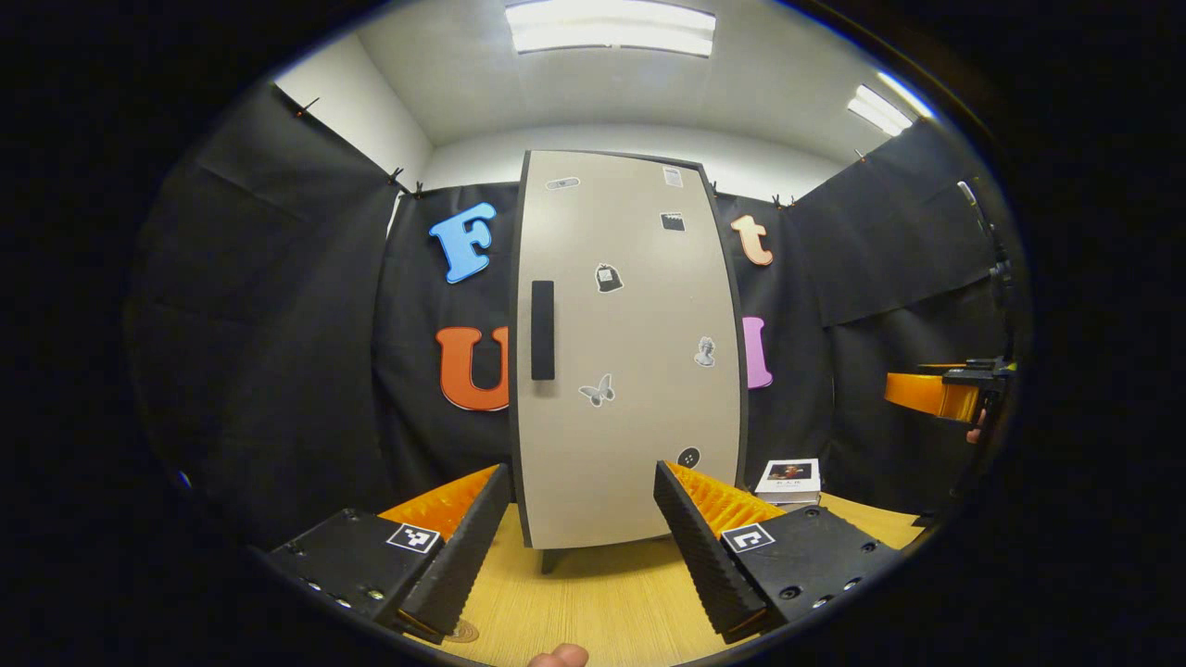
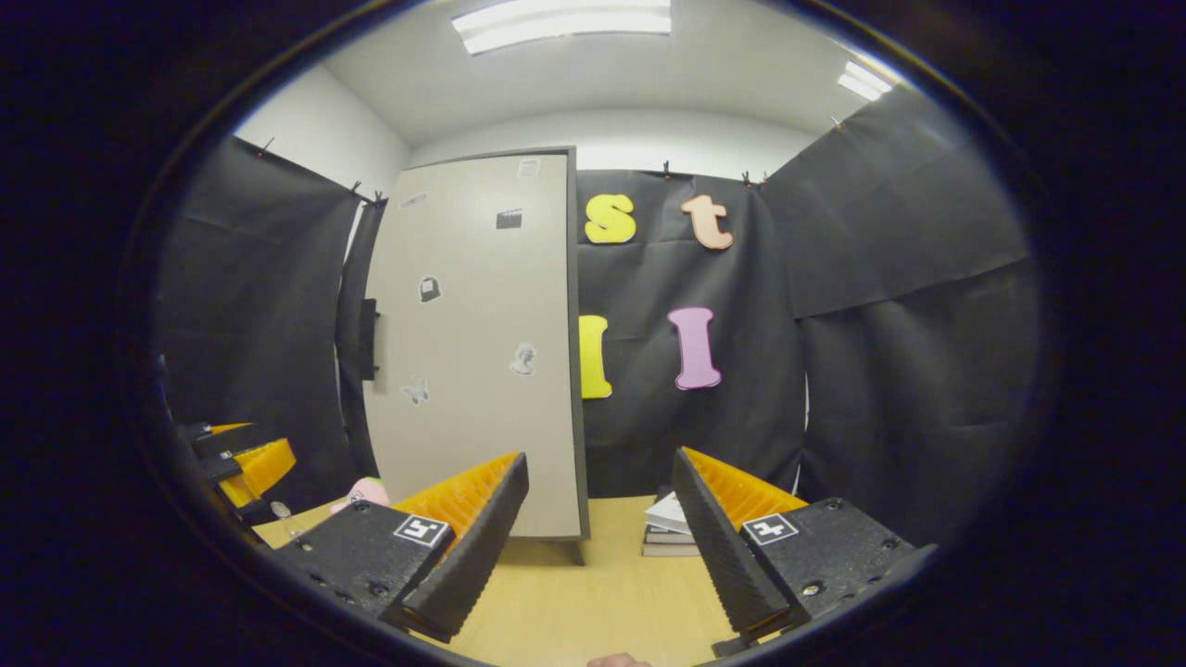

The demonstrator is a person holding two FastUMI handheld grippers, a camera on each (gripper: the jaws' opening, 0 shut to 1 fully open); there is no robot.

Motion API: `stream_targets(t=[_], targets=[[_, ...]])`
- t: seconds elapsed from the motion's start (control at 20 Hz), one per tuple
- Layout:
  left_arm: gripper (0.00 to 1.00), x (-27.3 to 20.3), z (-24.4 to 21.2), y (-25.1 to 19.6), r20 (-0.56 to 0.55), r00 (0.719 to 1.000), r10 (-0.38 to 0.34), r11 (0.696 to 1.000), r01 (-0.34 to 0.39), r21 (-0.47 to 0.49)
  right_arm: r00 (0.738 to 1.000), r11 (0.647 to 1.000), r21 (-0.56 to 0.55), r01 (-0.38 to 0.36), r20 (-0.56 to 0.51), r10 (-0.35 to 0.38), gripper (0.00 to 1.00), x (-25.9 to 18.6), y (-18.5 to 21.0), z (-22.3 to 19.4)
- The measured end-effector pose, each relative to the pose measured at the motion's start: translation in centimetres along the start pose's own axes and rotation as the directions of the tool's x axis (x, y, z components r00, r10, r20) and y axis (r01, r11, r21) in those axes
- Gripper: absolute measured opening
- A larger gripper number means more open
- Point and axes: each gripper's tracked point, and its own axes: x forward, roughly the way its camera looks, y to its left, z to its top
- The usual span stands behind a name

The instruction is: Open the cabinet door with the right hand, grasp the bottle in the cabinet with the left hand and place it on the coaster, then close the cabinet door with the right hand.

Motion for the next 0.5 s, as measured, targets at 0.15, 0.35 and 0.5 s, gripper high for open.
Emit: stream_targets(t=[0.15, 0.35, 0.5], targets=[[0.94, 0.2, 0.1, 0.4, 0.001, 1.000, 0.009, 1.000, -0.009, -0.009, 1.000, 1.000, -0.002, -0.004, -0.006, 0.004, 1.00, 0.0, 0.2, -0.3], [0.94, 0.4, 0.1, 0.8, 0.007, 1.000, 0.015, 1.000, -0.015, -0.017, 1.000, 1.000, 0.001, -0.009, -0.017, 0.009, 1.00, -0.1, 1.1, -1.0], [0.94, 0.5, 0.0, 0.8, 0.003, 1.000, 0.016, 0.999, -0.016, -0.028, 1.000, 1.000, -0.003, -0.008, -0.020, 0.008, 1.00, 0.0, 1.4, -1.3]])
